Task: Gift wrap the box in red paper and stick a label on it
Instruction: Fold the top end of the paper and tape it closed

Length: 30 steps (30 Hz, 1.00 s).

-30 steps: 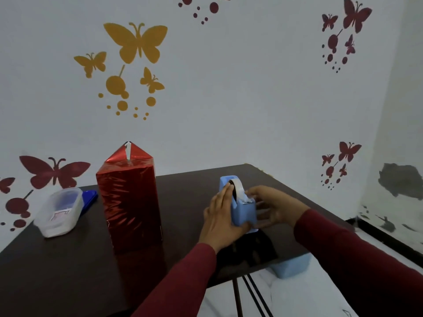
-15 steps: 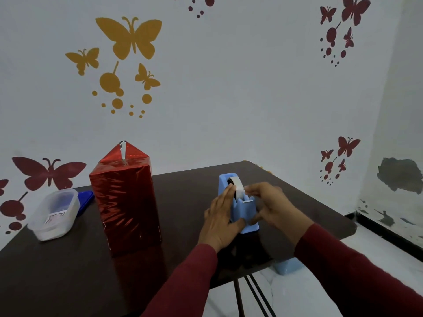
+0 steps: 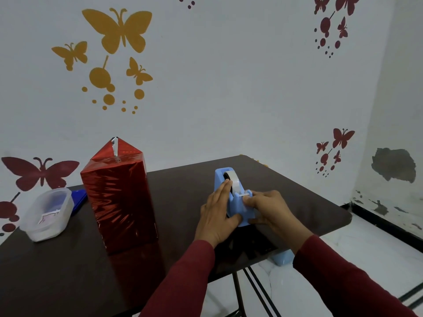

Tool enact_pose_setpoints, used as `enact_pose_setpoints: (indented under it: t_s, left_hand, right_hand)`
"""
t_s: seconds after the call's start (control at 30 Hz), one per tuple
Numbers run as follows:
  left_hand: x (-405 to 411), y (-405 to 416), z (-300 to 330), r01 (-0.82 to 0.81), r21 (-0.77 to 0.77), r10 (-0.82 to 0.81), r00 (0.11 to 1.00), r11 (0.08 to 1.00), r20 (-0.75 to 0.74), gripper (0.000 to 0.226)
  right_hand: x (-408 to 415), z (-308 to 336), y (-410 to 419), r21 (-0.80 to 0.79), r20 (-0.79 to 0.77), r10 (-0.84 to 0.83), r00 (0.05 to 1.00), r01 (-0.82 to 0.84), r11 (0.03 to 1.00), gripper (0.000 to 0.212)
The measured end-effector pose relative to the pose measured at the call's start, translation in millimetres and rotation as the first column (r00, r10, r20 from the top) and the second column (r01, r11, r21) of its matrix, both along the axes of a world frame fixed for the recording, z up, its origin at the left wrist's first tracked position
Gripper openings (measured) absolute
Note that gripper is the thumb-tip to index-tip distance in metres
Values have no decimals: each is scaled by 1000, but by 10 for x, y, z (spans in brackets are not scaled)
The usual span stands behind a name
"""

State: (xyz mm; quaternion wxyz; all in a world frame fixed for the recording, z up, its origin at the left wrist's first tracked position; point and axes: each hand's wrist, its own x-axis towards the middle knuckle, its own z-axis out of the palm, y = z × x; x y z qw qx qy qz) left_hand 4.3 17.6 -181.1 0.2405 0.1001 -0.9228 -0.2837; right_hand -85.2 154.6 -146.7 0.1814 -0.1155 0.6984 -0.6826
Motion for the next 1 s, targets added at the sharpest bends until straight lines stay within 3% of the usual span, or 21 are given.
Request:
enact_pose_setpoints:
  t_s: [0.1,0.3,0.4,0.47,0.53,0.67,0.8,0.9,1.0]
  left_hand:
    - [10,6,11,-2,3,2,1000,1000,-3,97]
    - [13,-1,-4,-16,24,17,1000,1000,-22,91]
    - [8,-6,-11,-18,30,19,1000,999,-24,90]
    - [8,2,-12,-18,30,19,999,999,-37,88]
    - [9,3,-13,-18,40,20,998,999,-55,84]
    - [33,25,-12,-41,19,44,983,999,-177,67]
    - [44,73,-2,-86,-53,58,915,995,-399,41]
    - [10,176,131,-89,-201,-13,890,976,-456,28]
    - [-88,304,384,-55,-446,-128,920,893,-370,28]
  right_hand:
    - [-30,11,20,85,-107,9,994,1,996,15]
    - [-108,82,64,157,-105,103,989,-86,984,21]
    - [-15,70,127,246,-205,152,967,-99,964,19]
    - [-26,7,212,132,-163,193,968,-173,976,7]
    - [-12,14,297,-74,-45,236,971,-238,968,17]
    - [-98,-156,291,-273,-13,2,1000,-5,962,55]
    - [-53,-260,307,-407,24,-59,998,63,911,65]
    - [-12,-236,348,-419,-11,-46,999,37,907,67]
    - [46,-236,367,-400,-69,-42,997,11,916,68]
